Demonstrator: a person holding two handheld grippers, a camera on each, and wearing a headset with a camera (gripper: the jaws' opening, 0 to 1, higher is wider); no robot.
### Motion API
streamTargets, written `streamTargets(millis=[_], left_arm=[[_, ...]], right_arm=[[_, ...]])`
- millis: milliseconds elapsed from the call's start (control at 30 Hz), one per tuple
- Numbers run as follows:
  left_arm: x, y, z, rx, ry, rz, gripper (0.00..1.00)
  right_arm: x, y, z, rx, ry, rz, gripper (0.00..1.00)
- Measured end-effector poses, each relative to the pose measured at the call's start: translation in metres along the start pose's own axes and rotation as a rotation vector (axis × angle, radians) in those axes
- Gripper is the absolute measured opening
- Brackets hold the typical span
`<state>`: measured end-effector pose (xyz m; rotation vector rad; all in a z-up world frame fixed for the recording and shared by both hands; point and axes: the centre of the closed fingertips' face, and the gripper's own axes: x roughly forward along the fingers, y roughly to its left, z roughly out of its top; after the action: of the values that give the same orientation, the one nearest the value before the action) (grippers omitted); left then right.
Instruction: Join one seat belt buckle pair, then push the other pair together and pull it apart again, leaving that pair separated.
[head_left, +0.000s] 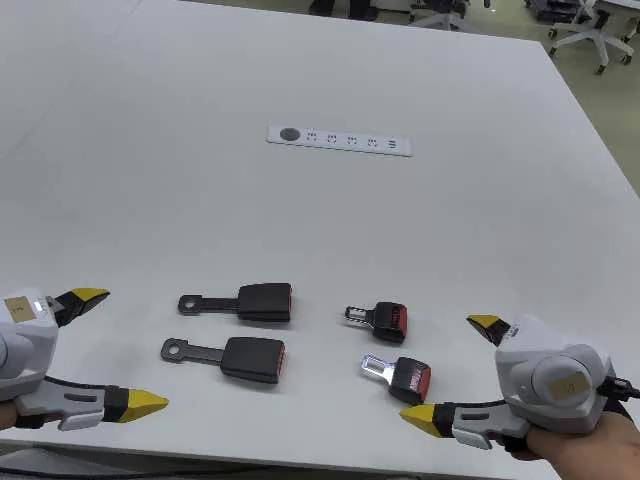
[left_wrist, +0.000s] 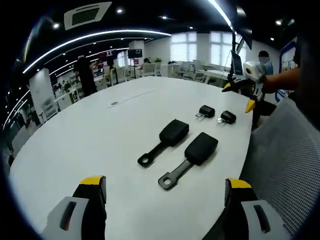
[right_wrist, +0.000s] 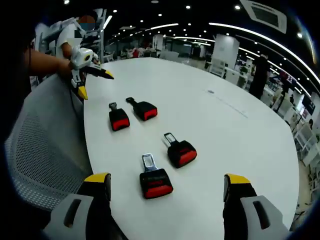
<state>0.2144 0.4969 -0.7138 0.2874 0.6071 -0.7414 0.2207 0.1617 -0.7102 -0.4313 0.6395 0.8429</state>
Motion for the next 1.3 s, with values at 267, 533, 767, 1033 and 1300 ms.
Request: streamTargets(millis=[267, 533, 767, 1033, 1300], left_arm=[[0.002, -0.001, -0.003, 0.028, 0.018, 0.001, 1.0], [0.001, -0.003, 0.001, 0.036, 0.016, 0.009, 1.0], [0.002, -0.005, 0.001, 0.044, 0.022, 0.01, 1.0], [0.001, 0.001, 0.0, 0.047, 0.017, 0.019, 1.0], [0.0, -0.004, -0.001, 0.062, 0.031, 0.01, 1.0]], right_arm=[[-0.002, -0.006, -0.002, 0.007, 0.003, -0.013, 0.93], [-0.002, -0.003, -0.002, 0.004, 0.002, -0.012, 0.93], [-0.003, -0.002, -0.002, 0.003, 0.001, -0.016, 0.93], [-0.004, -0.002, -0.002, -0.013, 0.007, -0.013, 0.94], [-0.004, -0.002, -0.001, -0.002, 0.006, -0.013, 0.93]])
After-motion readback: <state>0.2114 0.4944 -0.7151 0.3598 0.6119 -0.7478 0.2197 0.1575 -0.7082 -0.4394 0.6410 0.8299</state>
